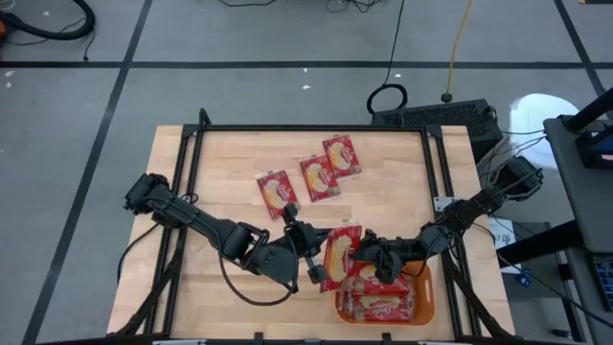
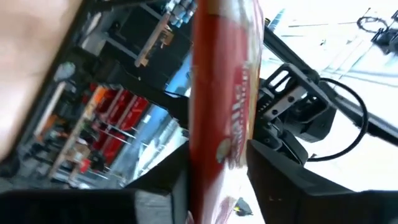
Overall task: Sort popcorn bags into baskets
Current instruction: Put the red popcorn bag into the orange bin
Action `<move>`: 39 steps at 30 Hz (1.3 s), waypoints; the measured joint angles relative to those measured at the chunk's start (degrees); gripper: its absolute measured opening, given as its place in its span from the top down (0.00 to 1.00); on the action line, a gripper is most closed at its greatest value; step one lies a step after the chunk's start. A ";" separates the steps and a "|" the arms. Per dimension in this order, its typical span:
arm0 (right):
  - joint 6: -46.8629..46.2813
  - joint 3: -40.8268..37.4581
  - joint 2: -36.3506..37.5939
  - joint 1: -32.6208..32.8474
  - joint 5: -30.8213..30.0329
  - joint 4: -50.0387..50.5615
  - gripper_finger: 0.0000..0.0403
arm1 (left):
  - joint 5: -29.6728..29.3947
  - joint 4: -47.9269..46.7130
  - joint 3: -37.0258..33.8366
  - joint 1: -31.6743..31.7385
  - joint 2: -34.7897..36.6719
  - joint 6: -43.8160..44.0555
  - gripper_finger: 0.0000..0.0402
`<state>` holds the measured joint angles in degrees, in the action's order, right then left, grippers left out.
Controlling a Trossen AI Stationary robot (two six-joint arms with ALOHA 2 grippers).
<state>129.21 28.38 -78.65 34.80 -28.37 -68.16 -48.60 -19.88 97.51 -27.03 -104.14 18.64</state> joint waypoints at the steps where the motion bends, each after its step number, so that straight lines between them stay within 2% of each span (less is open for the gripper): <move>1: -1.28 0.00 -0.03 0.14 -0.06 0.26 0.68 | -0.30 -1.20 0.00 0.00 0.00 0.71 1.00; 11: -18.87 0.00 -0.03 0.18 0.01 4.42 0.88 | 1.09 -14.73 0.00 0.00 0.00 10.25 0.96; 16: -28.19 0.00 -0.03 0.20 0.32 7.86 0.92 | 1.78 -19.68 -0.01 0.00 -0.02 15.69 0.94; 18: -32.94 0.00 -0.03 0.20 1.54 9.70 0.92 | 3.71 -19.87 -0.67 0.21 -0.02 17.51 0.93; 22: -44.44 0.00 -0.03 1.05 2.91 11.53 0.92 | 7.91 -20.11 -1.75 0.38 -0.02 21.81 0.80; 26: -55.96 0.00 -0.03 2.95 2.77 11.46 0.92 | 7.60 -20.68 -2.95 -0.52 -0.02 25.54 0.63; 30: -66.09 0.00 -0.03 5.36 -1.09 11.89 0.92 | 5.96 -22.48 -4.48 -1.43 -0.02 29.92 0.49; 34: -73.24 0.00 -0.03 8.38 -5.45 11.81 0.92 | 3.77 -24.96 -6.11 -2.52 -0.02 36.22 0.43; 39: -85.80 1.55 -0.01 12.62 -11.06 11.47 0.92 | -0.43 -25.05 -9.50 -4.33 -0.02 42.82 0.42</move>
<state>43.41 29.93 -78.65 47.42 -39.42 -56.69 -49.03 -44.93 88.01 -31.35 -104.16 61.45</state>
